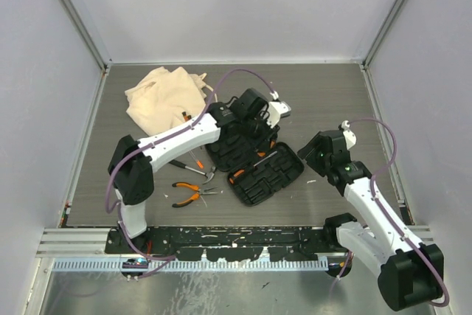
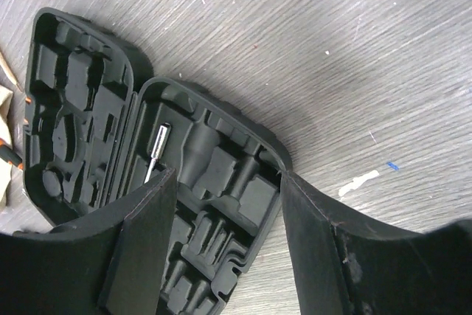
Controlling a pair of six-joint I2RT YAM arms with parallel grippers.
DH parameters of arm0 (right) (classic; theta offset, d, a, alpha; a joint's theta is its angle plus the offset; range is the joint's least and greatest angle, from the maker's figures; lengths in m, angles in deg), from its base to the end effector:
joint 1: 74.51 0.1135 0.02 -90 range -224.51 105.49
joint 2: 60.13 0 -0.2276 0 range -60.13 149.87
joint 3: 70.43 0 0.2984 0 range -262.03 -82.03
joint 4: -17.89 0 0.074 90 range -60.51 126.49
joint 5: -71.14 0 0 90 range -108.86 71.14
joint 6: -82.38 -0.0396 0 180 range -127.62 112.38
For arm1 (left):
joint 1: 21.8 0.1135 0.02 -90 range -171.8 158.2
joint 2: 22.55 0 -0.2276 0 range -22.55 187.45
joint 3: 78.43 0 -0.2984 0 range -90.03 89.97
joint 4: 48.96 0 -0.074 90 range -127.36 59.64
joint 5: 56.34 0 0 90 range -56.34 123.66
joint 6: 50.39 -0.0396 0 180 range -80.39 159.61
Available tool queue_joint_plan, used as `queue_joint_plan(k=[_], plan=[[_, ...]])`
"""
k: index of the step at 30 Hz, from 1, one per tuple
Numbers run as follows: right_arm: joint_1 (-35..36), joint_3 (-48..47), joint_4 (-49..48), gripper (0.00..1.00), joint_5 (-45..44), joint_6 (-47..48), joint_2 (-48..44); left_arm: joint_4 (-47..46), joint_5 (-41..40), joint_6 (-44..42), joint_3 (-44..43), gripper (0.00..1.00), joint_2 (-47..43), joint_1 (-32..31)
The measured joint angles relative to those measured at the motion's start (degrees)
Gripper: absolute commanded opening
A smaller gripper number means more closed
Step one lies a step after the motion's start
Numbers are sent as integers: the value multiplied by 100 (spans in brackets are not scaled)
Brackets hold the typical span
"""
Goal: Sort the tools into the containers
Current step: Pick up the screwdriver from the center of the board, then place the screwdriver in the storage box.
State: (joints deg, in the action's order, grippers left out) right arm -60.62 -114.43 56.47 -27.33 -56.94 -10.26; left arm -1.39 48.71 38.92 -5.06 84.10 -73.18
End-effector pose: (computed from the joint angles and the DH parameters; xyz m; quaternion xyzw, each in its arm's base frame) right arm 0.2450 0.0546 0.1778 0.3070 0.8672 0.1443 0.3645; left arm 0.2786 -0.3653 0.2486 0.4482 0.8097 -0.2638 0.2718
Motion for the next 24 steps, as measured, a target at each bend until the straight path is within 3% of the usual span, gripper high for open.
queue_joint_plan(k=[12, 24], plan=[[-745, 608, -236, 63, 789, -295, -190, 557, 195, -400, -505, 27, 599, -240], [-848, 640, -339, 63, 1110, -313, -197, 610, 236, -546, -876, 28, 1196, -280]])
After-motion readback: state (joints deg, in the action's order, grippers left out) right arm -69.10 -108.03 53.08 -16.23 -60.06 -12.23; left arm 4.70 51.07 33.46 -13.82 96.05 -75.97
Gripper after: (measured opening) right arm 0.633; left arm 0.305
